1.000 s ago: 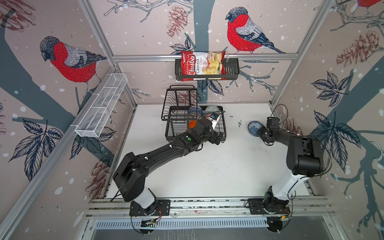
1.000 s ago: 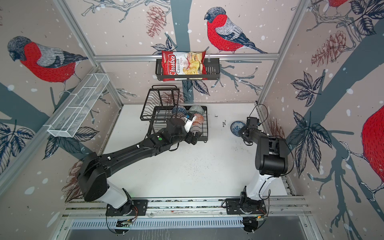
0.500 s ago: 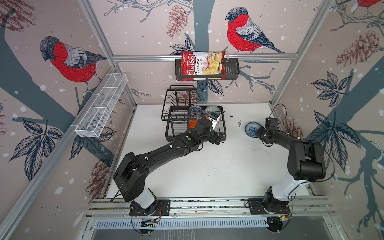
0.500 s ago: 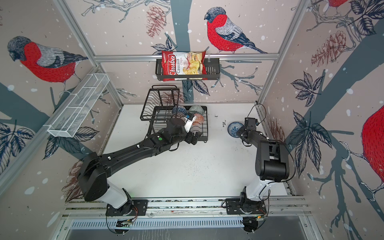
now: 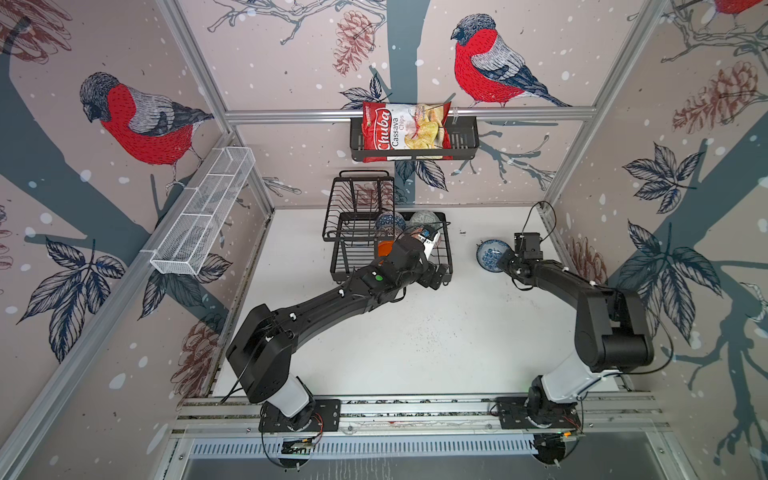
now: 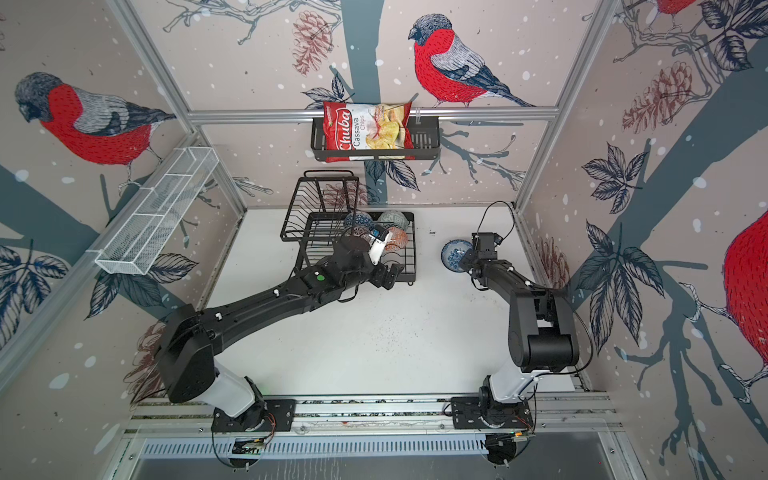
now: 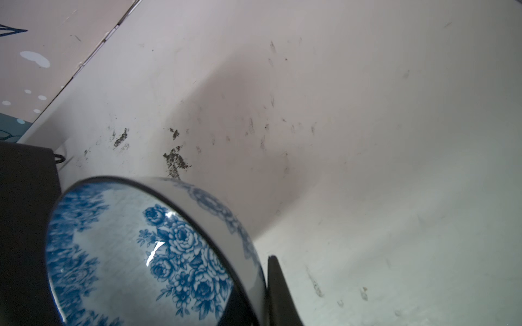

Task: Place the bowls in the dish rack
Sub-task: 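Lift the blue-floral bowl and carry it toward the rack with the right gripper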

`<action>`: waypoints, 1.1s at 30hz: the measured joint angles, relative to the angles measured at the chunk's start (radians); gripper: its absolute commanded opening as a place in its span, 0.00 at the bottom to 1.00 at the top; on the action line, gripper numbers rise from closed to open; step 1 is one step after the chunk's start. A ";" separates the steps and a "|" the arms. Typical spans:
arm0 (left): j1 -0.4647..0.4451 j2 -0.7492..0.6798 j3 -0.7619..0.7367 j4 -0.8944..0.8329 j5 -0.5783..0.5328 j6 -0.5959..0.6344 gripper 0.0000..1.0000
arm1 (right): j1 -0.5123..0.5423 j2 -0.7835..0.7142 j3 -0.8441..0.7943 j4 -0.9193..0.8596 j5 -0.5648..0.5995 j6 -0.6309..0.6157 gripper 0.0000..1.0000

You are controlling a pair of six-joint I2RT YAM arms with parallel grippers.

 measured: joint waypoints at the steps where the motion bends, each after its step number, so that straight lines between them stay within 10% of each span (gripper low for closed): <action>1: 0.000 0.000 0.000 0.000 0.000 0.000 0.98 | 0.014 -0.013 -0.001 -0.006 0.008 0.001 0.03; 33: 0.050 -0.003 -0.015 0.009 0.021 -0.081 0.87 | 0.468 -0.187 0.096 -0.012 0.149 0.085 0.02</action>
